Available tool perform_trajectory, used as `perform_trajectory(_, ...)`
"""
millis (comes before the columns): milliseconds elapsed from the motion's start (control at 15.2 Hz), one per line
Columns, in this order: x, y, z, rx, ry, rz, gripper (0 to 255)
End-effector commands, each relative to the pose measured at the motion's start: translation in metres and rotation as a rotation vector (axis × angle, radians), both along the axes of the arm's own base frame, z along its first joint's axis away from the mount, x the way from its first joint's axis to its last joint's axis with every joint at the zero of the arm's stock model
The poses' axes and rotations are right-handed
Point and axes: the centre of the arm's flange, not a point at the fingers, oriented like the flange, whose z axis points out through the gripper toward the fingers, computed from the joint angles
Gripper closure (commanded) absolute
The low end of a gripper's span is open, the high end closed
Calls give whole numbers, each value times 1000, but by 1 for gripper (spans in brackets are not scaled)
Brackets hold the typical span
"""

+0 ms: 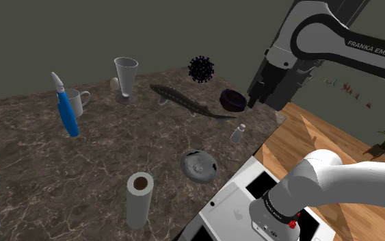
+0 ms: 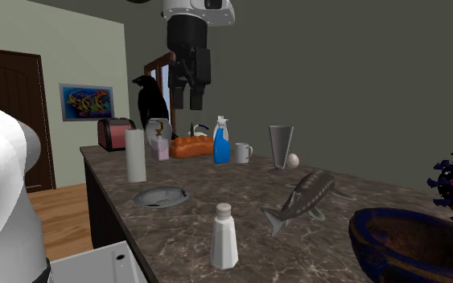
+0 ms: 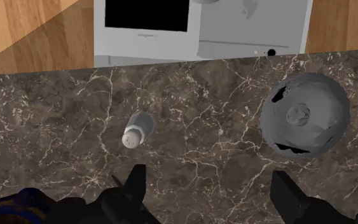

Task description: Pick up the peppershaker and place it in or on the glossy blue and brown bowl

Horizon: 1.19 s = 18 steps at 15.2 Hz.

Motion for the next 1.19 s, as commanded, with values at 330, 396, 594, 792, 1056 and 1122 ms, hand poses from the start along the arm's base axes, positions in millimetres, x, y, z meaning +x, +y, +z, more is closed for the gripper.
perform_trajectory(330,7,-39,-55,22,-31,6,0)
perform_trajectory(396,8,-47,-66,26,-37,7,0)
perform_trajectory(594,13,-69,-99,39,-55,11,0)
perform_trajectory(792,19,-91,-132,52,-74,15,0)
perform_trajectory(1056,24,-107,-162,62,-87,17,0)
perform_trajectory(1122,24,-106,-167,62,-87,17,0)
